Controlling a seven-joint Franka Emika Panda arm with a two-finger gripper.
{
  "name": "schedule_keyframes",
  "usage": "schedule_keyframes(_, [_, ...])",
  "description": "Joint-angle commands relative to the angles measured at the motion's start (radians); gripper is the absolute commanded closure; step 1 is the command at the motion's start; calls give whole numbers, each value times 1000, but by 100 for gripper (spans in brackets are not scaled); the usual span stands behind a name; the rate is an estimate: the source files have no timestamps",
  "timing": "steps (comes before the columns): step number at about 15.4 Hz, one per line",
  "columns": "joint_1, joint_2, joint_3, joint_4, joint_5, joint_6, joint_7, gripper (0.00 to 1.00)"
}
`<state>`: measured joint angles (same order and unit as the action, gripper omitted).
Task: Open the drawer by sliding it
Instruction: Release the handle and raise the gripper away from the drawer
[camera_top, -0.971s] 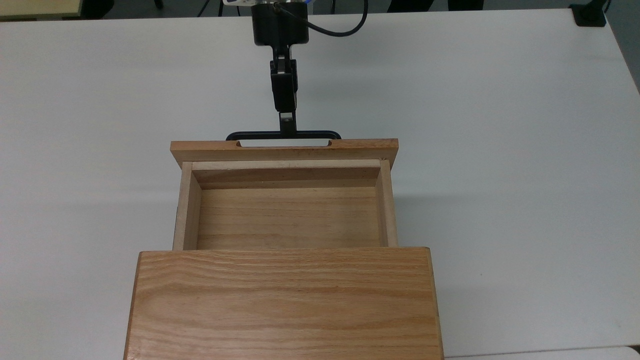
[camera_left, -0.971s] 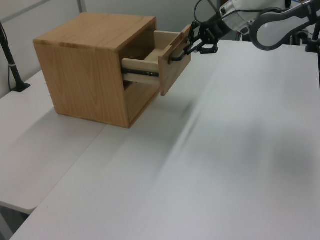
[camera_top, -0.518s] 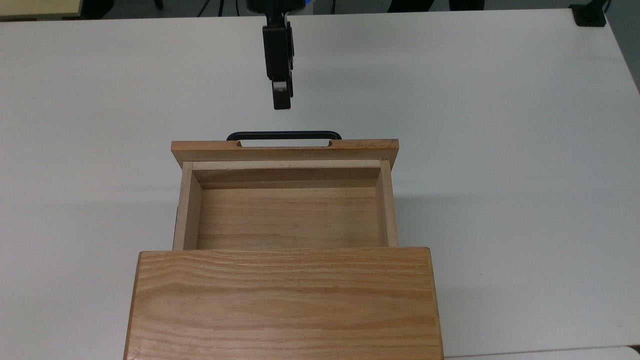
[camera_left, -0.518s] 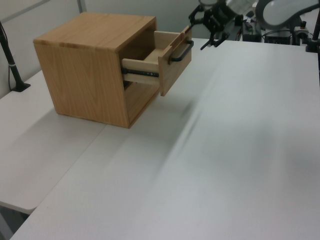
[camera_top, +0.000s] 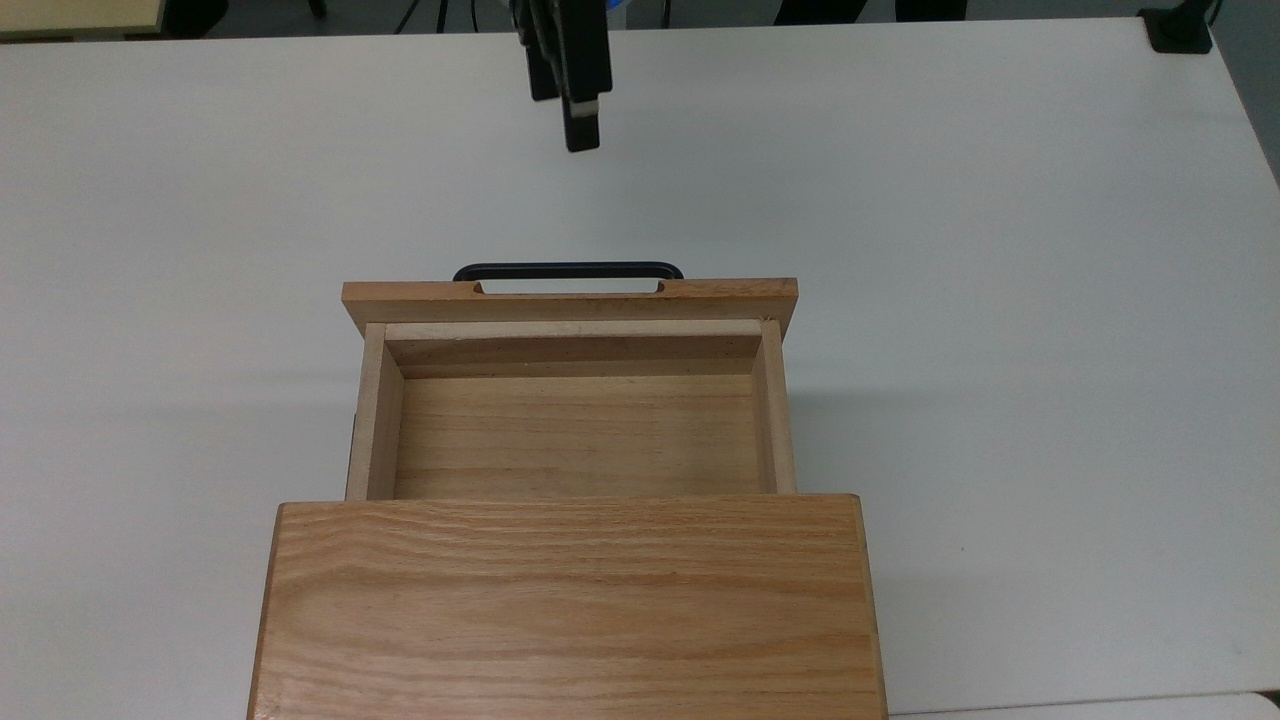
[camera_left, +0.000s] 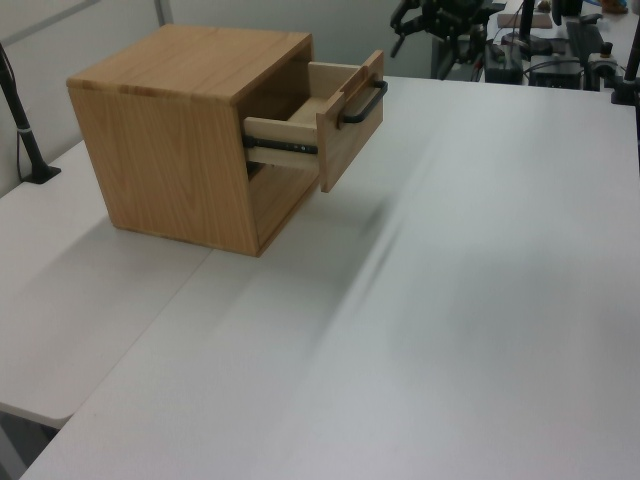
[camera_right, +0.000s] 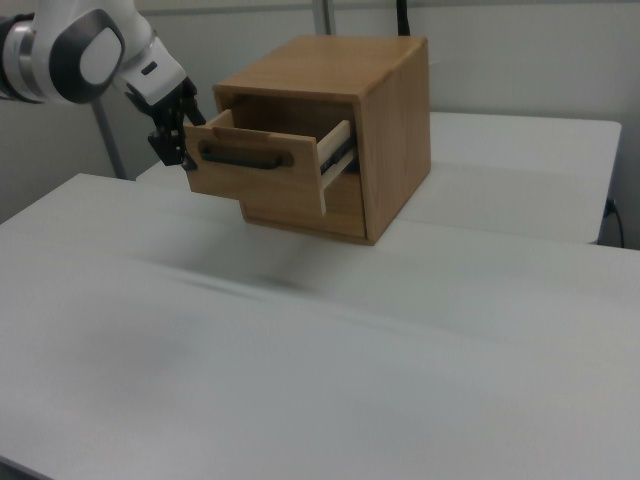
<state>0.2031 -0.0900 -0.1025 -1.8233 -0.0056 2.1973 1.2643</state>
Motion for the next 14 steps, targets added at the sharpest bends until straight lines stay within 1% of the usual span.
schedule_keyframes(1, [33, -2, 7, 21, -23, -158, -202, 0])
schedule_keyframes(3, [38, -7, 9, 45, -47, -272, -392, 0])
schedule_keyframes(7, [35, -5, 9, 88, -54, -512, -785, 0])
schedule_keyframes(10, [36, -4, 10, 127, -103, -669, -1043, 0])
schedule_keyframes(12, [38, -4, 12, 130, -151, -727, -1195, 0])
schedule_keyframes(14, [39, 3, 12, 151, -169, -723, -1296, 0])
